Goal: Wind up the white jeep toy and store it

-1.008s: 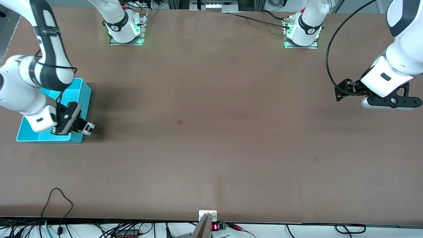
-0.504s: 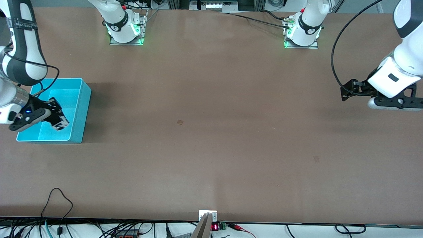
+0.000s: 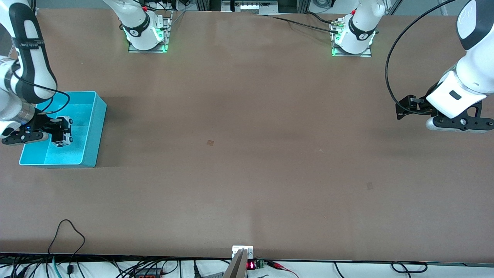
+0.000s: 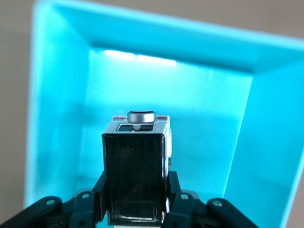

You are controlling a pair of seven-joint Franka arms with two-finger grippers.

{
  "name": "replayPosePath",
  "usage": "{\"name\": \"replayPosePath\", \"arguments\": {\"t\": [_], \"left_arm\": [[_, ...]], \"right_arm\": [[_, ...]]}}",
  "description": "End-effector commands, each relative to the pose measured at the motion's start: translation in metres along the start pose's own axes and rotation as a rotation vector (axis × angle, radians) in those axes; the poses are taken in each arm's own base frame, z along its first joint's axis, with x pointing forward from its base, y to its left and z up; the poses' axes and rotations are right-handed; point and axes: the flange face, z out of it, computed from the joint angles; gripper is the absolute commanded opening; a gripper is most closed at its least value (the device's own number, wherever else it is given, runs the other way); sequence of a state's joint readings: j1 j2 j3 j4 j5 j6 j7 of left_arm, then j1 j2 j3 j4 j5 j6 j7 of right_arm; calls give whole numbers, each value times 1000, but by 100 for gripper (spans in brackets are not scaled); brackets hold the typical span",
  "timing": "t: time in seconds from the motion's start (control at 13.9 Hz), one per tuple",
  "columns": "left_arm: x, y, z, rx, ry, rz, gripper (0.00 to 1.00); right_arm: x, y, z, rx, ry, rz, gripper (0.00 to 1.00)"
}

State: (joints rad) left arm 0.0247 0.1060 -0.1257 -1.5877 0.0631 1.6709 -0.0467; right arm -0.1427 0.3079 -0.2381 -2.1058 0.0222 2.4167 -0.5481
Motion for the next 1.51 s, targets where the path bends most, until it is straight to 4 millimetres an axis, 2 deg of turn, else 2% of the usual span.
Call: {"name": "replayPosePath", "arguments": {"t": [0.0,0.29,0.43,0.5,0.58,0.65,0.79,0.94,1.08,1.22,1.44], "left_arm": [[3,-3,-5,9,-1,19,100],[4,-3,-6,8,3,19,100],[3,-4,-4,7,-2,16,100],[3,-5,-3,9,-5,15,100],[3,-7,-3,9,-5,12,100],[3,-8,-3,8,-4,10,100],[4,-7,-4,9,0,11,100],[4,-8,-3,10,-3,10,100],[4,-8,-3,10,-5,10,100],[4,-8,-3,10,-5,10,100],[4,-7,-4,12,-3,12,100]], "right_arm": [[-27,3,26,-10,11,53,0],[-46,10,57,18,-48,122,0],[-47,9,61,28,-66,126,0],[-47,8,60,35,-77,124,7],[-46,6,59,43,-88,126,23],[-46,4,60,54,-99,134,51],[-40,-2,54,55,-91,113,100],[-23,-2,31,48,-74,84,100],[-1,-4,-7,56,-77,51,100],[25,-18,-46,67,-86,-29,100],[45,-40,-106,66,-58,-81,100]]}}
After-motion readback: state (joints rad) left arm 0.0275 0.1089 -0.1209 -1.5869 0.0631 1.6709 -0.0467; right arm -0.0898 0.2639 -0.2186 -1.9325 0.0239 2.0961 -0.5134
